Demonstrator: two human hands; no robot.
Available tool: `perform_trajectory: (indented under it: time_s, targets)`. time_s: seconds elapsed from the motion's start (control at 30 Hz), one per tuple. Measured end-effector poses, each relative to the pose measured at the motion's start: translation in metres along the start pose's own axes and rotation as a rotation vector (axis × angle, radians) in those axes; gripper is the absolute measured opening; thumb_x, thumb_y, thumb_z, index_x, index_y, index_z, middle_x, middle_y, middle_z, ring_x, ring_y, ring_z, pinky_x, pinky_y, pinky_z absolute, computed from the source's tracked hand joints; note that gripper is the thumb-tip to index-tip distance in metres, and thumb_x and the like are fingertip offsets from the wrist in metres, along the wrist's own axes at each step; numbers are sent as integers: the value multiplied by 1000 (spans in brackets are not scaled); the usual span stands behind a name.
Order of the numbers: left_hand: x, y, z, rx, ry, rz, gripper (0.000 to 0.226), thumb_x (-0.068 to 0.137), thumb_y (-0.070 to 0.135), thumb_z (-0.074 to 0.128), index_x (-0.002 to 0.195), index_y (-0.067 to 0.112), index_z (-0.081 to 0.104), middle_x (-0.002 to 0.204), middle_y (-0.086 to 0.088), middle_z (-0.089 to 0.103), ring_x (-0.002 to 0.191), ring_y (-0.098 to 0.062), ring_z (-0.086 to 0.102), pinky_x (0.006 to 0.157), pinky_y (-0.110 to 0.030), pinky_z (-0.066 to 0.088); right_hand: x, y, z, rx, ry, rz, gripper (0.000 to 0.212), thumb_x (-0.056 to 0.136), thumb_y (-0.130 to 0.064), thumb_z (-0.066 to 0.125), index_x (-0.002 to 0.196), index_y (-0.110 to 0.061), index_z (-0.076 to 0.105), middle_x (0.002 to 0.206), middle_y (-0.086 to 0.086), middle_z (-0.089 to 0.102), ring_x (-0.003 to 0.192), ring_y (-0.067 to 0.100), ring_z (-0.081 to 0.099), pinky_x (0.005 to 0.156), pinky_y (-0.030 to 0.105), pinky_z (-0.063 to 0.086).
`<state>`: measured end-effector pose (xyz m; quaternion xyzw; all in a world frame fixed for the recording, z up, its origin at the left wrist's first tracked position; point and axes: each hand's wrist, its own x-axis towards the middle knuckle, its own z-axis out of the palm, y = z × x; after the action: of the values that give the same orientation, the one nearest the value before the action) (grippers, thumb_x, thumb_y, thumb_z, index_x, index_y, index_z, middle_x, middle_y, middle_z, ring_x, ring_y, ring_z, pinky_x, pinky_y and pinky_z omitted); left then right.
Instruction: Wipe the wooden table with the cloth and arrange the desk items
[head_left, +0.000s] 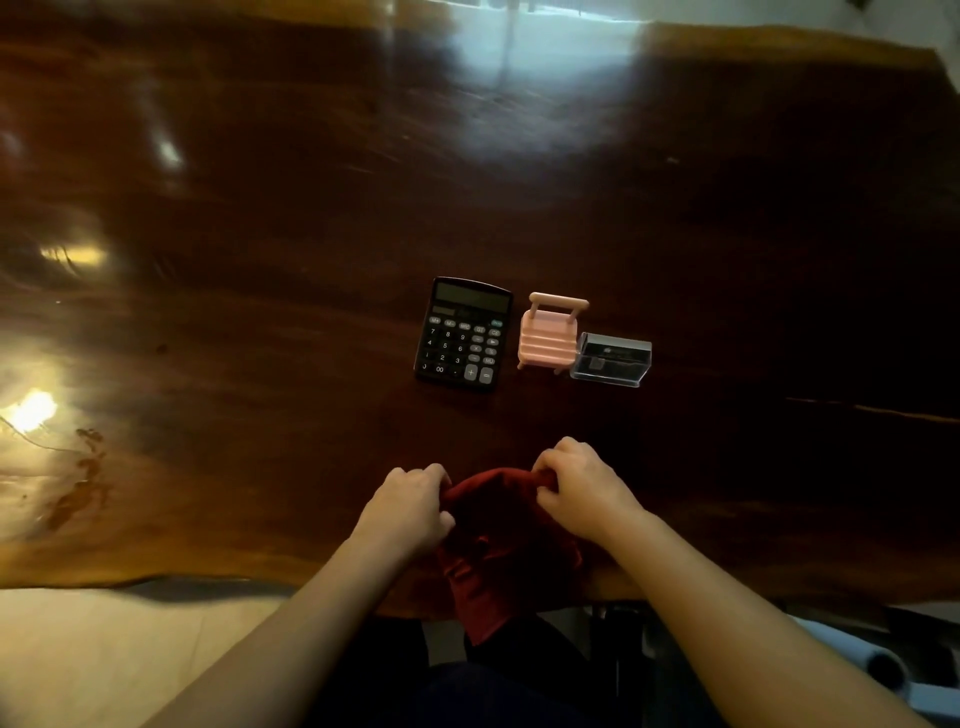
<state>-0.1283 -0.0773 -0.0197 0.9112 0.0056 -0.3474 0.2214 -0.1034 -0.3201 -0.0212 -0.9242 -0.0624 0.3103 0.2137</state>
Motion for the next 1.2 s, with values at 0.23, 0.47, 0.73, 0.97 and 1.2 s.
perform_trajectory:
  time_s: [0.23, 0.47, 0.73, 0.97, 1.2]
  targets:
    - [-12, 4, -14, -127, -91, -41, 9, 87, 38, 63, 91, 30, 66, 85, 4, 67, 71, -8, 63, 55, -20, 50, -22, 4, -14, 230, -116, 32, 14, 89, -33, 71, 94, -38, 59, 94, -3, 64, 75, 14, 68, 62, 28, 60]
    - [-50, 1, -32, -756, -217, -76, 9, 85, 35, 63, 77, 32, 68, 84, 2, 62, 74, -12, 58, 70, -29, 44, -52, 2, -33, 594, -97, 22, 20, 86, -29, 72, 87, -47, 65, 98, 1, 71, 80, 13, 74, 69, 33, 63]
    - [-73, 0, -51, -1214, -286, -24, 23, 90, 30, 67, 111, 23, 75, 119, -15, 71, 111, -34, 68, 95, -49, 53, -104, -25, -52, 812, 66, 14, 13, 90, -23, 71, 94, -35, 69, 106, 8, 70, 92, 25, 74, 76, 42, 63]
    - [-79, 11, -103, -1294, -515, 91, 29, 86, 14, 72, 115, 13, 74, 127, -22, 66, 117, -38, 64, 85, -41, 58, -171, -67, -55, 984, 321, 101, 9, 96, -16, 66, 106, -16, 68, 108, 13, 69, 96, 23, 73, 77, 39, 62]
    - [-91, 56, -116, -1179, -719, 237, 29, 93, 8, 62, 120, 8, 69, 129, -26, 63, 119, -41, 61, 97, -51, 52, -243, -85, -37, 1203, 624, 193, 14, 97, -20, 66, 94, -33, 72, 93, -4, 73, 89, 21, 73, 73, 33, 59]
